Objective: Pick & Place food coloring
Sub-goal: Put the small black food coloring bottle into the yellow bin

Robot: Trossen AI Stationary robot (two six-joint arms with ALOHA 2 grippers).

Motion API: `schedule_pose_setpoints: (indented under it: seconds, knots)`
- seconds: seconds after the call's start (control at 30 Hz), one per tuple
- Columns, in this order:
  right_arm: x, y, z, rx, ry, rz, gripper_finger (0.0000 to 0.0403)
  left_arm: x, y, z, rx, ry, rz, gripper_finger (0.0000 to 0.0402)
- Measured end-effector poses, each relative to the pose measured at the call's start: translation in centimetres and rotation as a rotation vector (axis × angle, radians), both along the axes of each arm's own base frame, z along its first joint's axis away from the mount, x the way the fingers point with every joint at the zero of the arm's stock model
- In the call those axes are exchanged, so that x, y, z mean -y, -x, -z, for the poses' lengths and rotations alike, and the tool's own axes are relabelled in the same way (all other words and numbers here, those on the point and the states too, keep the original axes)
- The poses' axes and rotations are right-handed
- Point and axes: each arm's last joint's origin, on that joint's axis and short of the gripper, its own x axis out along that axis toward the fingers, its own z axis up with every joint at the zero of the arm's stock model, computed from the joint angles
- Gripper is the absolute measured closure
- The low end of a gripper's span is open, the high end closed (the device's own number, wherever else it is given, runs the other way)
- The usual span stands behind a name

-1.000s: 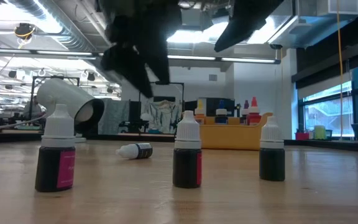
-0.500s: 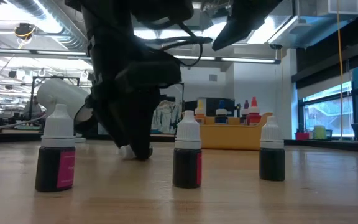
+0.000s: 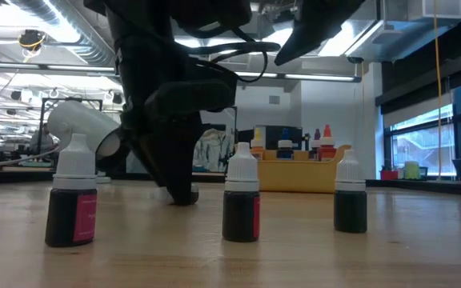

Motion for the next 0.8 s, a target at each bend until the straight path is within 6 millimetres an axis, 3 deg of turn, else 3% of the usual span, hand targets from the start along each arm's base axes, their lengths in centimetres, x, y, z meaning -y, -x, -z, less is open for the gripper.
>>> schedule_pose_setpoints:
  seconds: [0.13,0.4,0.67,0.8]
  knots:
    - [0.1,0.7,-0.3,-0.011,-0.015,0.018,0.0259,-0.2,-0.6,-0.6,-0.004,0.0,0.038,0.0336]
    - [0.4,3.8,-2.3,-0.027,-0.034,0.062,0.0259,-2.6,-3.8,-4.2,0.089,-0.013,0.137,0.0327]
    - [0.9,7.2,-4.6,0.03,-0.051,0.134,0.0259,-9.4,-7.2,-9.9,0.245,-0.183,0.18,0.0332]
    - [1.1,9.5,-5.5,0.041,-0.103,0.182,0.0259,-13.2,-8.1,-11.4,0.322,-0.226,0.123,0.0328]
